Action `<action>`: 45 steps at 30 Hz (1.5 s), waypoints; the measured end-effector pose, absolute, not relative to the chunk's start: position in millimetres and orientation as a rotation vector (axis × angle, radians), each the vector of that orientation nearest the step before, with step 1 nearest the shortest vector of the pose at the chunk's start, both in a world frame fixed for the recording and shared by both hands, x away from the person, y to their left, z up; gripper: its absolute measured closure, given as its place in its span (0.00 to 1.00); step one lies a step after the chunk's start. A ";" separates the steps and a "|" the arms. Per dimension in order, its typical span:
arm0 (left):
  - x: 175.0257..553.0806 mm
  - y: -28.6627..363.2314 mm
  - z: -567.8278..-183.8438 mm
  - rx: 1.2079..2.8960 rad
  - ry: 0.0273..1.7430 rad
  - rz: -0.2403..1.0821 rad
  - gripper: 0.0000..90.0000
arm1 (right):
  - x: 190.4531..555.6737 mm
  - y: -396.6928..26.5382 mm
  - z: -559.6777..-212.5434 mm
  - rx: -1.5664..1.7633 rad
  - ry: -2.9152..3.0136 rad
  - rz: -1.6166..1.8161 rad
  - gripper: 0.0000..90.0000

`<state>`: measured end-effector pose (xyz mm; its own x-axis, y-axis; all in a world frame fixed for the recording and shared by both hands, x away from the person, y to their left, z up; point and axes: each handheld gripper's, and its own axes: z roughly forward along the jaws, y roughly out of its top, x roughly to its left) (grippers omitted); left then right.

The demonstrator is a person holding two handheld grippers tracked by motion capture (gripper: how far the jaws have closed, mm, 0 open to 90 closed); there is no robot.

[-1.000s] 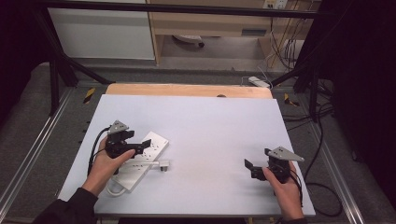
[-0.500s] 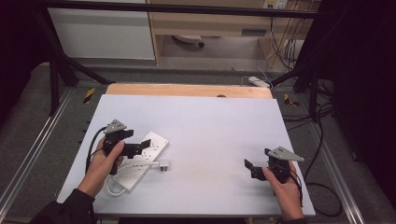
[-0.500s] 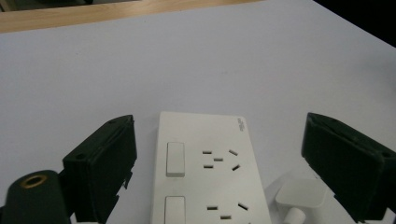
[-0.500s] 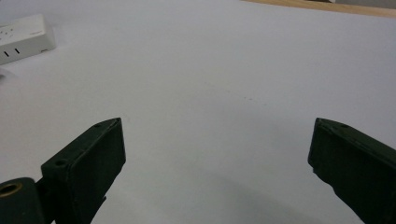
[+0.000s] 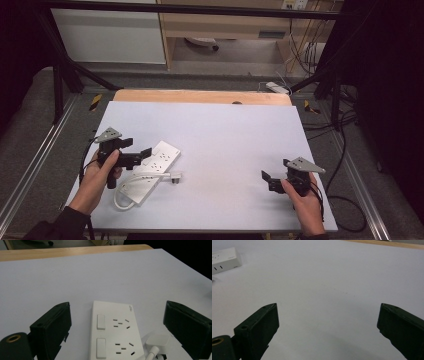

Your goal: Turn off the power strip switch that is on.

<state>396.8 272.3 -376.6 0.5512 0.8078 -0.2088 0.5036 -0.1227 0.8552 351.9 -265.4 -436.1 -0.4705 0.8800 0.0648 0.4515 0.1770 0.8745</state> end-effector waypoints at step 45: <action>334.4 336.5 -372.8 1.647 1.066 0.402 0.08 | 351.6 -264.0 -436.1 1.250 1.999 1.235 0.05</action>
<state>334.4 336.5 -372.8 0.5409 0.8033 -0.2494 0.4389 -0.0166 0.8984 351.6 -264.0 -436.1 -0.4707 0.8800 0.0642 0.4513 0.1776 0.8745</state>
